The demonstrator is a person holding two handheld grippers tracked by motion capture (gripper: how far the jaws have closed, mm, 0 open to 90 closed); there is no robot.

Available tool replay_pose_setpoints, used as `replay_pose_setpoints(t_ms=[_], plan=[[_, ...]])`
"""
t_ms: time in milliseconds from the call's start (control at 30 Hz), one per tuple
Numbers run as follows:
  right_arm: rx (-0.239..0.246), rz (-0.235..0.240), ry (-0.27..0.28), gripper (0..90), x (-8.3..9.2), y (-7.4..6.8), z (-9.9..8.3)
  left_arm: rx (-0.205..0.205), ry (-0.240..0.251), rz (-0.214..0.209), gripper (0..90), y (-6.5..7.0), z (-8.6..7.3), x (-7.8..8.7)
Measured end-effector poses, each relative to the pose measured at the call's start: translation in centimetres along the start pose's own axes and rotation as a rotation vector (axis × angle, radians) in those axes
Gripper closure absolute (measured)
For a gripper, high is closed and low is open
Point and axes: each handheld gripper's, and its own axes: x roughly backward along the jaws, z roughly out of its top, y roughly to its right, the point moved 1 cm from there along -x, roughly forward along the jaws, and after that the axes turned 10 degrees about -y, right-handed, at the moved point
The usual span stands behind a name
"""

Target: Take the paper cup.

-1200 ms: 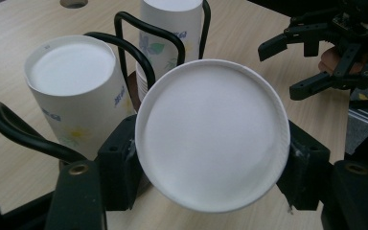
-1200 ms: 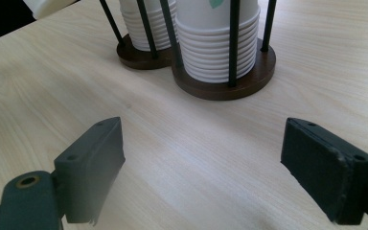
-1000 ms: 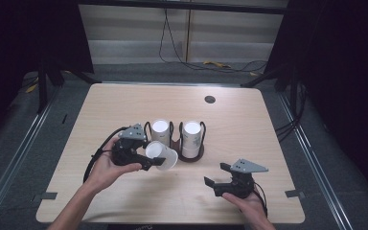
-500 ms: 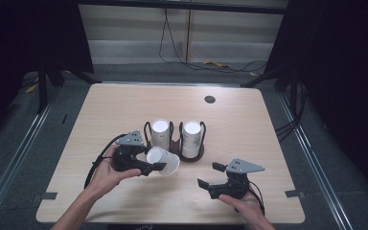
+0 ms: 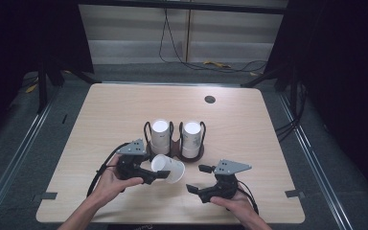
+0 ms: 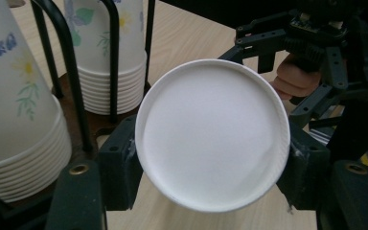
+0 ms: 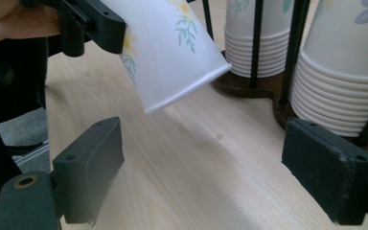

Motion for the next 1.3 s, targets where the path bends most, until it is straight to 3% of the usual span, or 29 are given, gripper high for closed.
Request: replay_pose_setpoints(t_ms=[267, 567, 1000, 1300], plan=[[0.030, 0.023, 0.034, 14.0, 0.1, -0.2, 0.1, -0.014, 0.021, -0.043, 35.1, 0.7, 0.2, -0.5], [0.073, 0.101, 0.100, 14.2, 0.5, -0.5, 0.4, -0.020, 0.030, -0.094, 35.3, 1.4, 0.6, -0.8], [0.090, 0.134, 0.126, 16.3, 0.6, -0.4, 0.4, -0.034, 0.034, -0.135, 35.4, 1.9, 1.1, -0.9], [0.110, 0.151, 0.108, 15.4, 0.3, -0.5, 0.3, -0.047, 0.030, -0.168, 35.5, 2.4, 1.4, -1.4]])
